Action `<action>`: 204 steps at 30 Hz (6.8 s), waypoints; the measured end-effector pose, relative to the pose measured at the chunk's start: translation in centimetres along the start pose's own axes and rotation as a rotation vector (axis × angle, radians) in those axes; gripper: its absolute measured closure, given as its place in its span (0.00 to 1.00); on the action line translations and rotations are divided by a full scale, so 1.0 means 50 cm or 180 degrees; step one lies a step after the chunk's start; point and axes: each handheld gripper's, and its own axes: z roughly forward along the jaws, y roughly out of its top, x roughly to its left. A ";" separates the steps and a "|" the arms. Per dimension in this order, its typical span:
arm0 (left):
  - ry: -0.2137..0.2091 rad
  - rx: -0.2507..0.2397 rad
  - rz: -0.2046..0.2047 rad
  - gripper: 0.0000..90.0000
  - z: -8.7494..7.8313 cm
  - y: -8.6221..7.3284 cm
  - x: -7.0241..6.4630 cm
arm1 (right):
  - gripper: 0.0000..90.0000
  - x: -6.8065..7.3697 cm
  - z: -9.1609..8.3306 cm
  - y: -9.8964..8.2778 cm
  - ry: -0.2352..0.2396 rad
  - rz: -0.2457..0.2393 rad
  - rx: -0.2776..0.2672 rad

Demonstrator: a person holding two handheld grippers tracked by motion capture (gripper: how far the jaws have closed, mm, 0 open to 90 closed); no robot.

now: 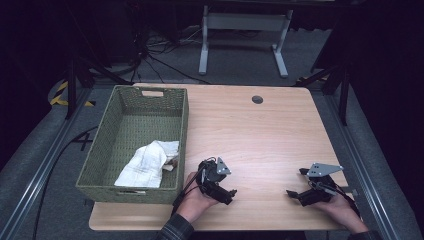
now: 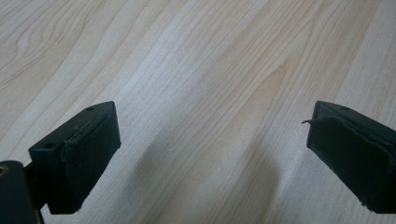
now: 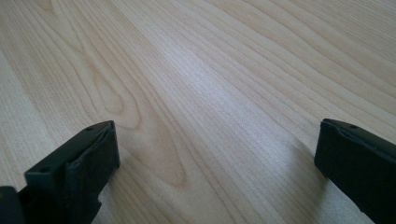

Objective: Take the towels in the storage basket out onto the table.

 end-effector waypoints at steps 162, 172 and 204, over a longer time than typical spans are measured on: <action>0.0555 -0.0207 -0.0500 0.09 -0.341 -0.012 0.226 | 0.00 0.000 0.000 -0.001 -0.0006 0.0005 0.0001; 0.0720 -0.0164 -0.0692 0.09 -0.334 -0.049 0.264 | 0.00 0.000 0.000 -0.001 -0.0007 0.0002 0.0001; 0.0710 0.0543 -0.1032 0.08 -0.210 -0.104 0.317 | 0.00 0.000 -0.001 -0.001 -0.0007 0.0006 0.0003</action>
